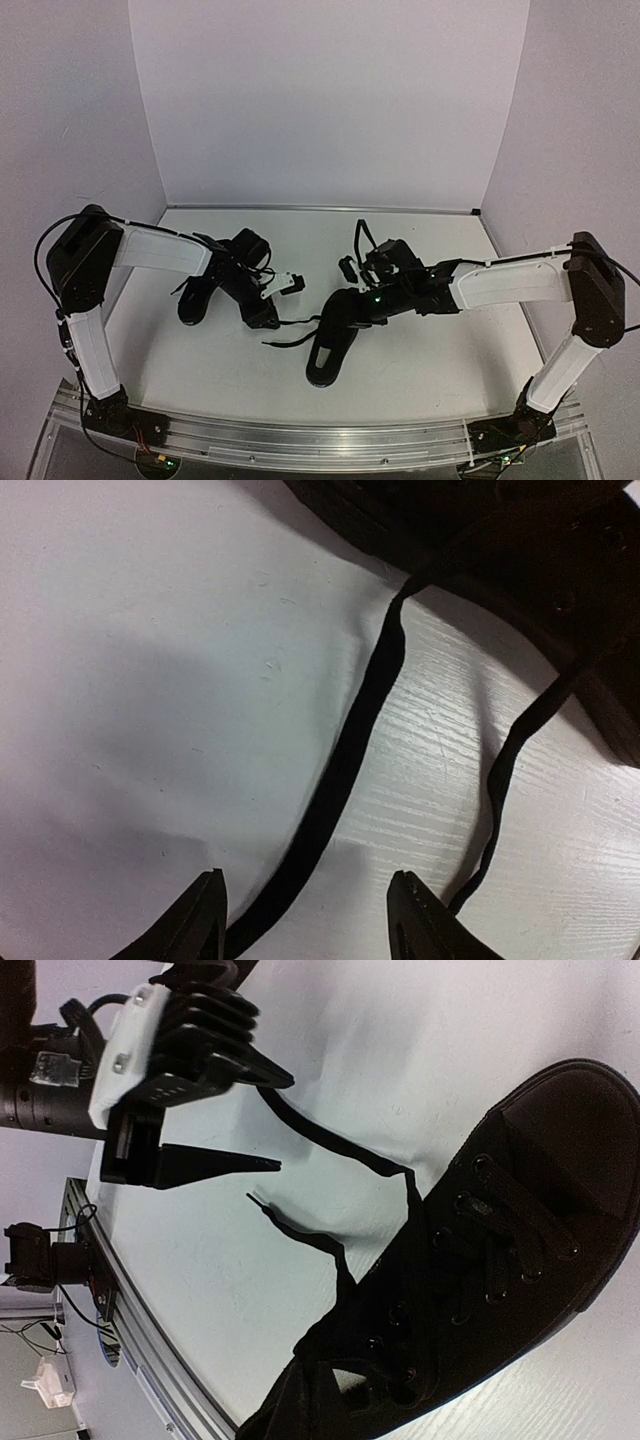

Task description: Tie the shoes

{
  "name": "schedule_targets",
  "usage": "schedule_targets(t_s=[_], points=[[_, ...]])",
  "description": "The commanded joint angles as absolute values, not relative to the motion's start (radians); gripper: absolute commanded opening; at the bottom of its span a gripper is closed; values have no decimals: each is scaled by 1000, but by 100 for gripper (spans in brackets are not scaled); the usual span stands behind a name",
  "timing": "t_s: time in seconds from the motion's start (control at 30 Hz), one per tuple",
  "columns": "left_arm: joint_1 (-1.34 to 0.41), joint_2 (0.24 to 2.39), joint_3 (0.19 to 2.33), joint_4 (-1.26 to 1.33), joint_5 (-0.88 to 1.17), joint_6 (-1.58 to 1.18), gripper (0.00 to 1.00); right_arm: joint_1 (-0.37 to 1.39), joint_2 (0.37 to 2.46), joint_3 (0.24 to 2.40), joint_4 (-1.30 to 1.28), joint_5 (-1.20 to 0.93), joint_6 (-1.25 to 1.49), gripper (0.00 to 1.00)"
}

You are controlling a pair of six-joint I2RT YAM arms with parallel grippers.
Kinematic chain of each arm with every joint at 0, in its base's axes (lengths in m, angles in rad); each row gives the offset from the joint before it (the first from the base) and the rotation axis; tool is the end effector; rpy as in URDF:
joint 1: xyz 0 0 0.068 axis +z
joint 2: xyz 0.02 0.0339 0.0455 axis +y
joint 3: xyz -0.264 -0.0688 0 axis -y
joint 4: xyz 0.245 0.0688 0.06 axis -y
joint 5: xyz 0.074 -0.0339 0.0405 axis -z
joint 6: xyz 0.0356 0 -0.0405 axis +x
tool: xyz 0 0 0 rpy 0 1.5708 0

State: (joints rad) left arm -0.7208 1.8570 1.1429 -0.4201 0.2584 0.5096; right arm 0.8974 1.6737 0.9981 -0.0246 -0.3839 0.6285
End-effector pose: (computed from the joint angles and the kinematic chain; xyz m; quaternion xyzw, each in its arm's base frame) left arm 0.2681 -0.2476 0.1534 0.5815 0.7745 -0.1477 0.2003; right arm 0.2126 0.2879 0.2008 -0.1990 0.8713 0.4111 0.1797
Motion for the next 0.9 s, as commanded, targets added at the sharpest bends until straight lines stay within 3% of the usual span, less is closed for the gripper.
schedule_targets(t_s=[0.0, 0.1, 0.17, 0.4, 0.67, 0.87], points=[[-719, 1929, 1255, -534, 265, 545, 57, 896, 1632, 993, -26, -368, 621, 0], [-719, 1958, 1264, -545, 260, 548, 52, 896, 1632, 991, -26, -367, 622, 0], [-719, 1967, 1260, -548, 254, 546, 43, 896, 1633, 991, -25, -365, 623, 0], [-721, 1919, 1249, -589, 251, 491, 1, 895, 1637, 994, -26, -358, 621, 0], [-861, 1622, 1130, -568, 30, 273, 0, 894, 1647, 997, -24, -333, 623, 0], [-941, 1480, 1150, -738, -95, 132, 0, 894, 1648, 1001, -24, -322, 625, 0]])
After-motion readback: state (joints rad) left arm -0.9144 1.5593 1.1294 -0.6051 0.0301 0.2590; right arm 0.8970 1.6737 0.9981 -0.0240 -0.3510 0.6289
